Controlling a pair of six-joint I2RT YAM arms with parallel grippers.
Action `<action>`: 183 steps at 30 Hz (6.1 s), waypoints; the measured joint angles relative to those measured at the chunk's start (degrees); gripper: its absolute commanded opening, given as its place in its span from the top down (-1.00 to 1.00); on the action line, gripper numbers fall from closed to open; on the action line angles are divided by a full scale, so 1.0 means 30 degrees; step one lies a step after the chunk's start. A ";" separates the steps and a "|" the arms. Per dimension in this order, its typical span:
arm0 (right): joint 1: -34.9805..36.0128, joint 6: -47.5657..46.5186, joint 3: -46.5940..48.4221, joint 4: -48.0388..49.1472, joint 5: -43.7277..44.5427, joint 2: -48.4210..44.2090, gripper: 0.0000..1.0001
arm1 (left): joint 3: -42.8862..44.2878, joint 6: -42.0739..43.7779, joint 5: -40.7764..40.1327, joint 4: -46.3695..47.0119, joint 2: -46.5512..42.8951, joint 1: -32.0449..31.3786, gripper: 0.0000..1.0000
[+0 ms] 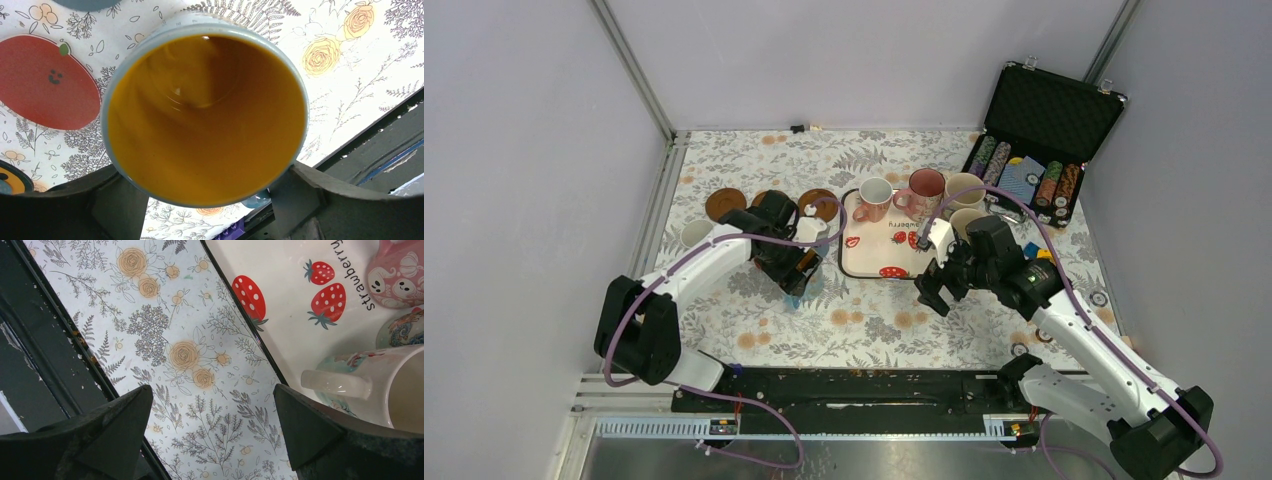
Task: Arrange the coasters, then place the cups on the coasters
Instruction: Pick up the cup at the center of the board, then place the cup on the coaster.
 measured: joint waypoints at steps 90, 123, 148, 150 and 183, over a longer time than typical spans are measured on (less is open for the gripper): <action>-0.0525 -0.0109 -0.0226 0.0415 0.0372 0.0277 -0.99 | 0.8794 0.4102 -0.1188 0.0211 0.5894 1.2378 1.00; -0.0532 -0.0160 -0.0291 0.0437 0.0634 0.0590 -0.99 | 0.9151 0.4779 -0.1698 0.0656 0.8218 1.2386 0.89; -0.0539 -0.0321 -0.0291 0.0532 0.0692 0.1384 -0.99 | 0.9340 0.4415 -0.1734 0.2346 0.8444 1.2400 -0.05; -0.0539 -0.0335 -0.0291 0.0532 0.0692 0.1384 -0.99 | 0.9362 0.4408 -0.1734 0.2506 0.8444 1.2400 -0.18; -0.0780 0.0430 -0.0299 0.1982 0.4787 0.0947 -0.99 | 0.6062 0.4328 -0.3184 -0.1559 -0.5362 0.0080 -0.97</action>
